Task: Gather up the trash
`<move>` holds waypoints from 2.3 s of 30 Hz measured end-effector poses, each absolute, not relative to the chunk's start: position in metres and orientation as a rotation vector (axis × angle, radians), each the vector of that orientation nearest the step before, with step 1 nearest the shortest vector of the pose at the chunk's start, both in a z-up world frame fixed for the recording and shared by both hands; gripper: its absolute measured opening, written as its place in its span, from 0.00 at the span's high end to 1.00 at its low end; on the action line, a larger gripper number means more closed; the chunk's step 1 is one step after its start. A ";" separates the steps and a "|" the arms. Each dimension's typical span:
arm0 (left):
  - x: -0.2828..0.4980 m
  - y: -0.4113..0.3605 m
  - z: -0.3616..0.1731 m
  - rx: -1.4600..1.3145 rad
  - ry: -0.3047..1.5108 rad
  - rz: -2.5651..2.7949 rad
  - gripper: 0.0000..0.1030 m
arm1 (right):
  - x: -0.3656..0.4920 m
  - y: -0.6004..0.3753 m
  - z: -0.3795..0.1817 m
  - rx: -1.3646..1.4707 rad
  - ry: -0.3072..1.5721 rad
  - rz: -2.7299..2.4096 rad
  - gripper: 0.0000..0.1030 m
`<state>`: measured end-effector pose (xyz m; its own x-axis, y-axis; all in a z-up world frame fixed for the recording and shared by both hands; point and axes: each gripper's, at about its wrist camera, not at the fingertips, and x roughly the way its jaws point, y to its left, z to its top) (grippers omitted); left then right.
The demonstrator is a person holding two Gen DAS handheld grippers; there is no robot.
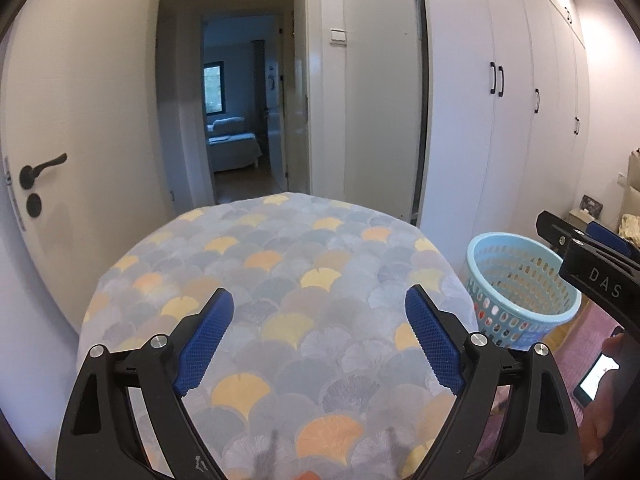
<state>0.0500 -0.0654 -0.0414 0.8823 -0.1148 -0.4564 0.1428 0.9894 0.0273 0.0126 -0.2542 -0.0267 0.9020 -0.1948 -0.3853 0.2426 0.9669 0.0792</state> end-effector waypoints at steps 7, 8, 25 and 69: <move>0.052 -0.061 -0.036 0.039 0.466 -0.126 0.17 | 0.016 -0.255 -0.024 0.124 0.390 -0.237 0.26; 0.051 -0.061 -0.036 0.040 0.466 -0.125 0.17 | 0.016 -0.255 -0.024 0.124 0.390 -0.237 0.26; 0.051 -0.061 -0.035 0.034 0.469 -0.125 0.17 | 0.018 -0.251 -0.024 0.112 0.388 -0.239 0.26; 0.027 -0.048 -0.018 0.003 0.427 -0.105 0.17 | -0.001 -0.239 -0.001 0.078 0.355 -0.236 0.23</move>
